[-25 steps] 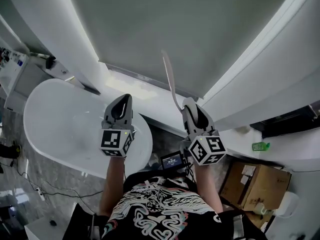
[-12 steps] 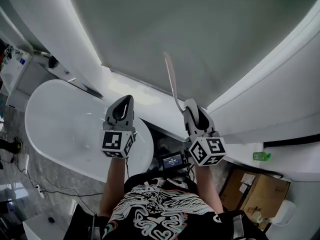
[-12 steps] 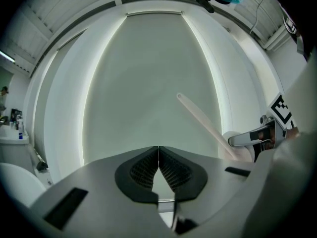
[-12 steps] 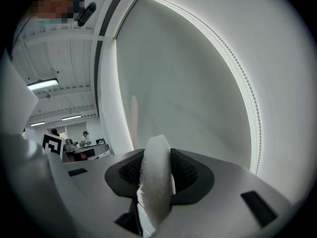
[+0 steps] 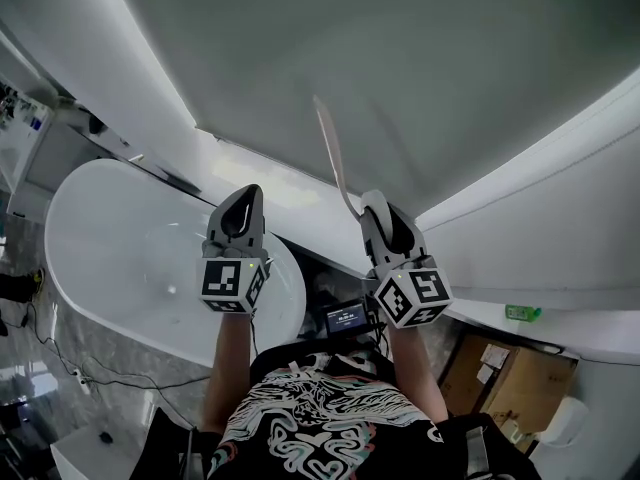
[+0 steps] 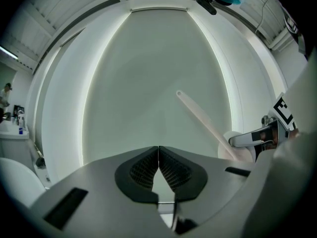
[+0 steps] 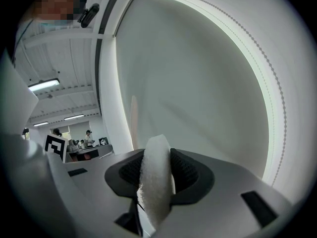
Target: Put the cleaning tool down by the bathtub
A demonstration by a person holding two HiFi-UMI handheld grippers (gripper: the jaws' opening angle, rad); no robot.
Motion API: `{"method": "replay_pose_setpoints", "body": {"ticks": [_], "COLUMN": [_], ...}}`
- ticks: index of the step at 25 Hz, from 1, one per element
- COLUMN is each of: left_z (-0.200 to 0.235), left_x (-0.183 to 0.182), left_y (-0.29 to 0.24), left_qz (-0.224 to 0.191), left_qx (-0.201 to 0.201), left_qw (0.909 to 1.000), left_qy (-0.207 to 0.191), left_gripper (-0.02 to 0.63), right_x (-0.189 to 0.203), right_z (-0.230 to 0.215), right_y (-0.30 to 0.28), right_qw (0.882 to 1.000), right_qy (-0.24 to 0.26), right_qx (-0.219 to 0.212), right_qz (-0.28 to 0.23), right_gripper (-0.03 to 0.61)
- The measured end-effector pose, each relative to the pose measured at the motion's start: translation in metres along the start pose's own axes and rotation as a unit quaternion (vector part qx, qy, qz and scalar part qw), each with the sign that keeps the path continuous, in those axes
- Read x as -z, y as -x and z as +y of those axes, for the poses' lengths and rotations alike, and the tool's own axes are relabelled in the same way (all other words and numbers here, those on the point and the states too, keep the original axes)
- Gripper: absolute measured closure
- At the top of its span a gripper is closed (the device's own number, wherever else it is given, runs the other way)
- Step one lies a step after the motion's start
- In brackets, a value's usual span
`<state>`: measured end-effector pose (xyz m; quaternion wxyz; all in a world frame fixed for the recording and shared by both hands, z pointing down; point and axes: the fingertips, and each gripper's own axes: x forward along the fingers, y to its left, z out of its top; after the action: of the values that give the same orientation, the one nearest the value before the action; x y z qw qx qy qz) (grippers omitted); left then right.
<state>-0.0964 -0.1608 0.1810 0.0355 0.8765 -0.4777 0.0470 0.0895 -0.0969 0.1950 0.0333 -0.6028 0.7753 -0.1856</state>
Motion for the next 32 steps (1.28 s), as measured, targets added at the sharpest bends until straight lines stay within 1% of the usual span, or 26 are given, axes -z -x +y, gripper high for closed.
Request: {"method": "replay_pose_setpoints", "body": {"ticks": [5,10,21,32], "left_z": [0.007,0.011,0.022,0.026], "left_x": [0.011,0.028,0.061,0.112], "left_y": [-0.012,-0.016,-0.028,-0.03], "left_qz": [0.009,0.024,0.052,0.086], "left_qx": [0.003,-0.001,-0.015,-0.019], "left_qw": [0.9999,0.9997,0.9985,0.9957], "left_qy": [0.004,0.009,0.013,0.029], "left_gripper": [0.597,0.597,0.597,0.597], "right_x": [0.008,0.021,0.054,0.096], "right_z": [0.0,0.0,-0.018,-0.029], "right_y": [-0.017,-0.026,-0.049,-0.059], "right_qw": [1.0,1.0,0.998,0.995], "right_qy": [0.001,-0.001,0.012,0.032], "right_qx": [-0.002,-0.015,-0.018,-0.018], "right_qz": [0.007,0.015,0.052,0.095], "right_gripper": [0.433,0.433,0.433,0.433]}}
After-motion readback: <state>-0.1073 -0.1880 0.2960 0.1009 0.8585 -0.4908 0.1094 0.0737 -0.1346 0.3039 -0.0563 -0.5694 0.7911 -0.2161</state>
